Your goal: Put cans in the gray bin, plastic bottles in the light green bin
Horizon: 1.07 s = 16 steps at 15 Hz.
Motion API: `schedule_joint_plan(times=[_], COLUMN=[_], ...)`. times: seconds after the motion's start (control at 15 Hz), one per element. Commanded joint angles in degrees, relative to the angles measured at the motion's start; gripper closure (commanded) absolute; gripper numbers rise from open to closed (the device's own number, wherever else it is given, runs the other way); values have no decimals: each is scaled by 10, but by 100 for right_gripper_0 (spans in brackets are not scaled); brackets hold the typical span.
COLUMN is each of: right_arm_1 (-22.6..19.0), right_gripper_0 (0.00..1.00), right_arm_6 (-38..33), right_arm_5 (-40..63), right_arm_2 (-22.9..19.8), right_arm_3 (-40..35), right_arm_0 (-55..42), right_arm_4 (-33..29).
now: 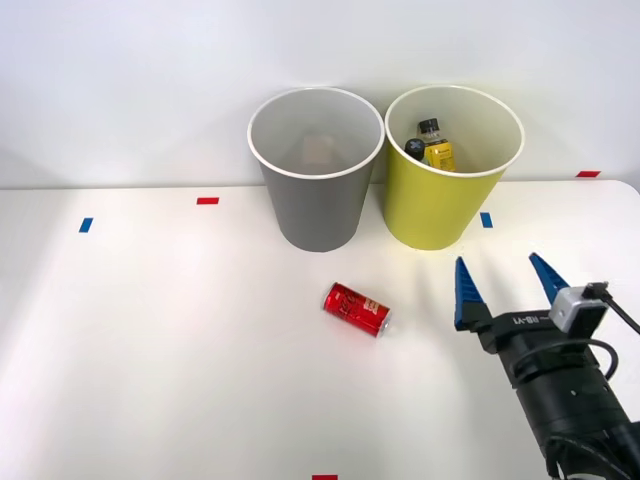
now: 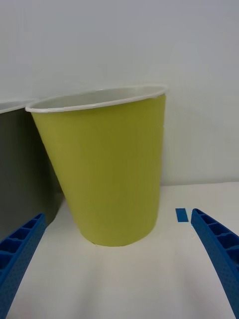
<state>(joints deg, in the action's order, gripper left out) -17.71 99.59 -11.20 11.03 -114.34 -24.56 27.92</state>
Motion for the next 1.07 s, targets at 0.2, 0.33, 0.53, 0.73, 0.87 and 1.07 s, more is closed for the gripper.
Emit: schedule_joint_plan(times=[0.2, 0.33, 0.53, 0.73, 0.87, 1.07], right_arm_1=[3, 16, 42, 79, 83, 58], right_gripper_0=[0, 0, 0, 0, 0, 0], right_arm_6=[4, 4, -29, -148, -208, -218], right_arm_5=[-28, -27, -25, -81, -127, -154], right_arm_2=[-19, -21, -24, -29, -23, 0], right_arm_3=[0, 1, 1, 60, 105, 111], right_arm_0=[-49, -55, -62, -53, -44, -63], right_arm_4=[-29, -39, -118, -236, -266, -283])
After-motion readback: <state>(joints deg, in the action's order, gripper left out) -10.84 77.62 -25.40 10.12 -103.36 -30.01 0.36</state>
